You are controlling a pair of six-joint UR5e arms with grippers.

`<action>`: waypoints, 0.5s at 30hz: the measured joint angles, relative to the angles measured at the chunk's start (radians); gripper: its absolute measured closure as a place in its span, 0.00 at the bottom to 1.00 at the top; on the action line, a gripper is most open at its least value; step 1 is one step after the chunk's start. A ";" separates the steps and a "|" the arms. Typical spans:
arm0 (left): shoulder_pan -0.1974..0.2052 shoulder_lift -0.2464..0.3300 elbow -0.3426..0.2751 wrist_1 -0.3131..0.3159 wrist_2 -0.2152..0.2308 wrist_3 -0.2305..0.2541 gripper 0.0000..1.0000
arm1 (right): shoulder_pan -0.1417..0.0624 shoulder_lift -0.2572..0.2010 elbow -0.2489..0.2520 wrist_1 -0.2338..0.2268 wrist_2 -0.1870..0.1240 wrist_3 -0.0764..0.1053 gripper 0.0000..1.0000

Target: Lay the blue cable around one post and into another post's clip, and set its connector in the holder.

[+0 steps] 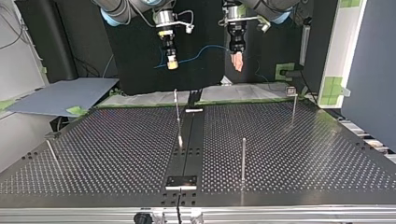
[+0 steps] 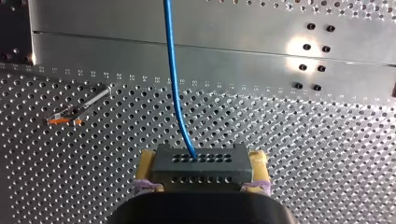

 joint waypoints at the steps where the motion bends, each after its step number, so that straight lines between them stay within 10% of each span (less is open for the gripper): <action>1: -0.001 -0.007 0.000 0.001 0.002 0.000 0.00 | 0.000 0.004 -0.002 0.004 -0.003 0.002 1.00; 15: -0.002 -0.022 0.001 0.003 0.006 0.001 0.00 | 0.001 0.066 -0.006 0.014 -0.011 0.005 1.00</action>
